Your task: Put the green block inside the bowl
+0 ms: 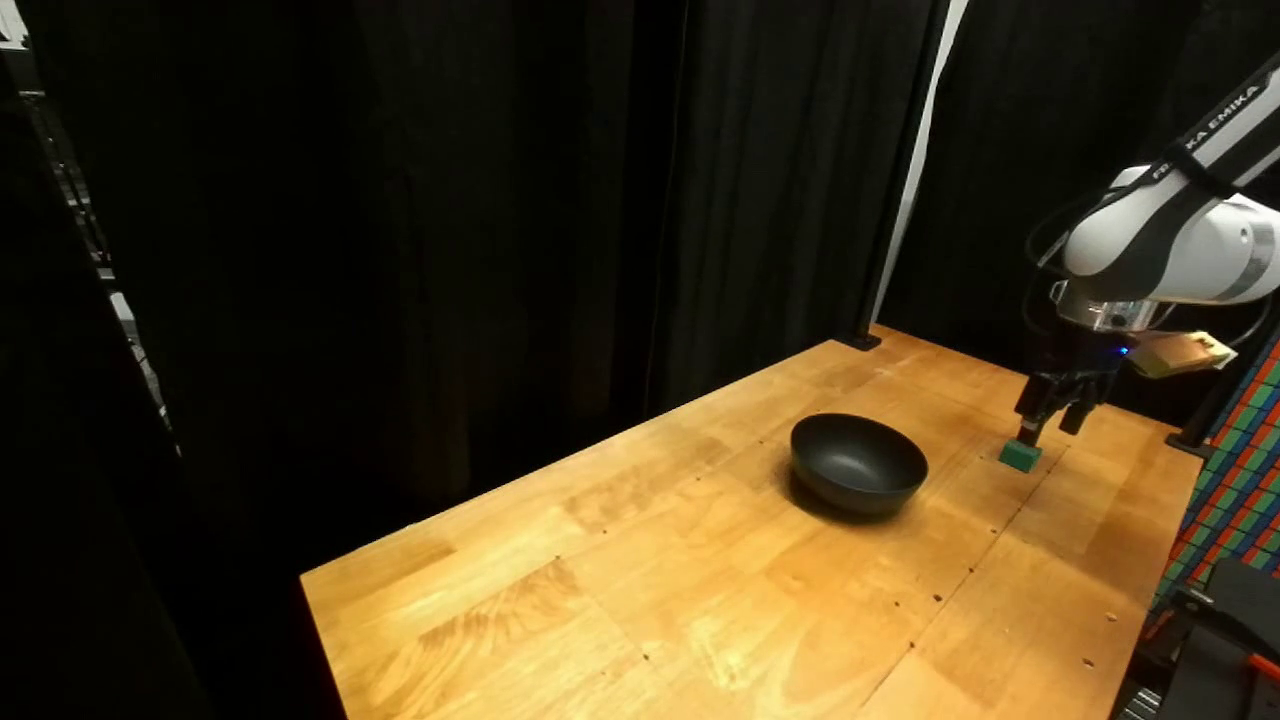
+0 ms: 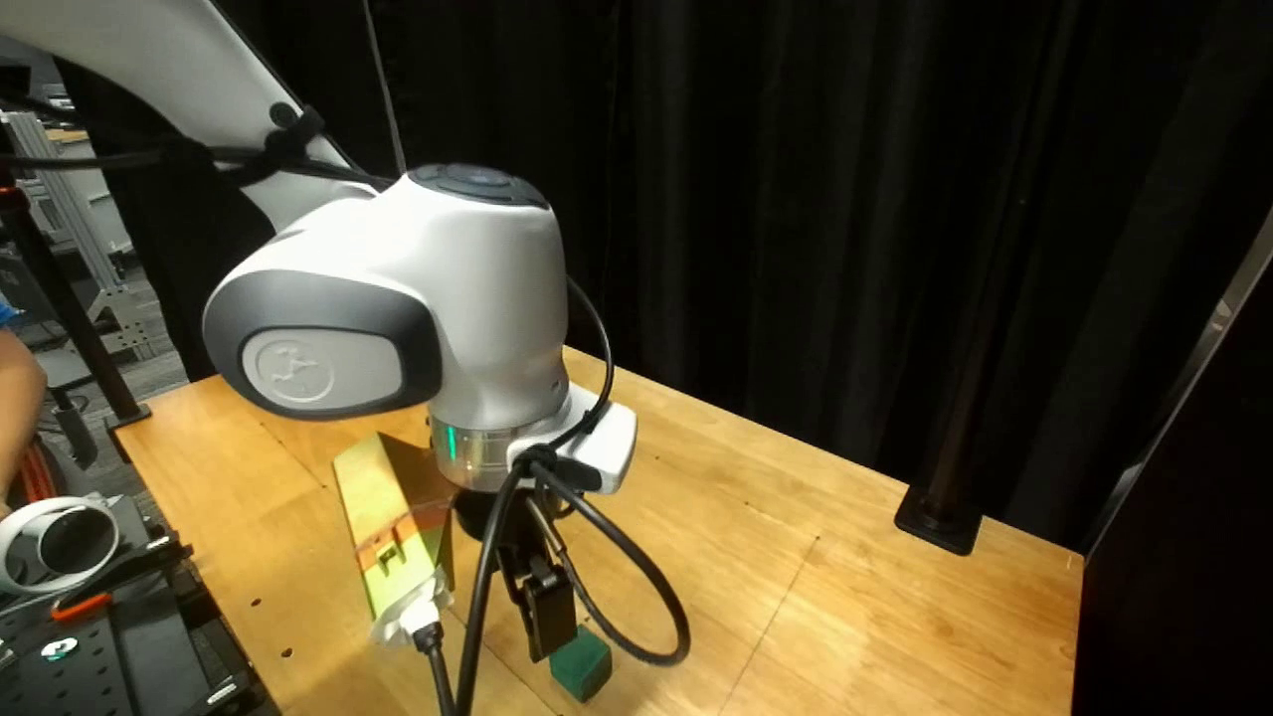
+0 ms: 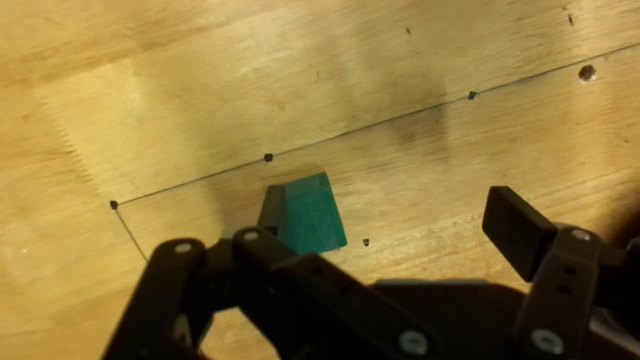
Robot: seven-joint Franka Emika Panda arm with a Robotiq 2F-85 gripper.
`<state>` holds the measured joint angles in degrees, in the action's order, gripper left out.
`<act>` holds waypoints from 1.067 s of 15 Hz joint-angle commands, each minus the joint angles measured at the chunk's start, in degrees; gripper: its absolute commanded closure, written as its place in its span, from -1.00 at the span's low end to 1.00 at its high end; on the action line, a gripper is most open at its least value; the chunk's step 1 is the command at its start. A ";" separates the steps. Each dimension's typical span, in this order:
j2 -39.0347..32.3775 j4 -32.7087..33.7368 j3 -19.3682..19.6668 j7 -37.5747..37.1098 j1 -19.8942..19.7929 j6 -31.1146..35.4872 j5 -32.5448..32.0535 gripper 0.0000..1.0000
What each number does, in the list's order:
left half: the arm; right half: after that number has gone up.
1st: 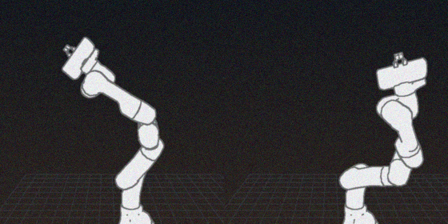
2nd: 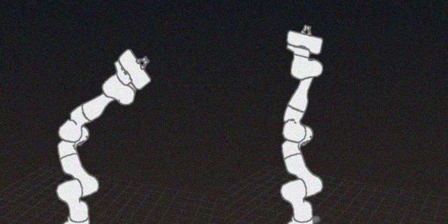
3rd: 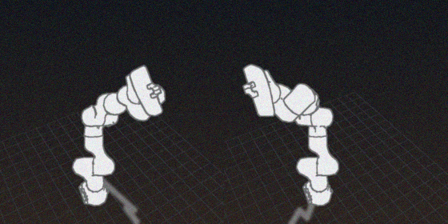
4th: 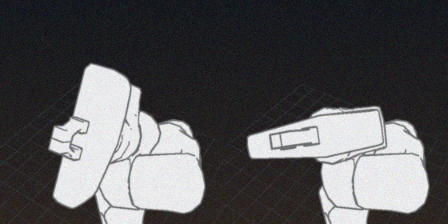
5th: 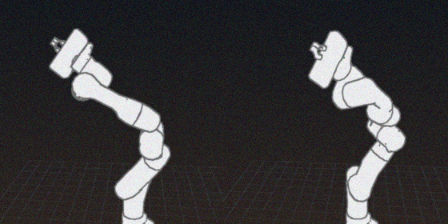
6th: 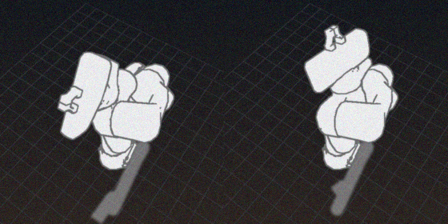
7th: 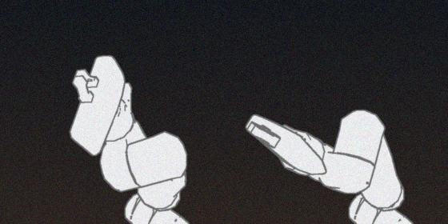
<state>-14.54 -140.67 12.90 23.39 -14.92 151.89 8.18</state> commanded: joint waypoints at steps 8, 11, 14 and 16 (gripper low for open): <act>-14.01 6.90 -5.46 -0.73 -7.14 11.08 -1.65 -1.00; -16.12 9.10 -6.14 -0.75 -8.27 10.39 -2.45 -0.48; -14.95 9.65 -6.22 -0.58 -9.01 6.41 -3.10 -0.03; -13.03 9.45 -6.42 -0.31 -9.32 3.38 -3.04 0.28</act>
<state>-29.02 -131.96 7.60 23.32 -22.74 159.30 6.33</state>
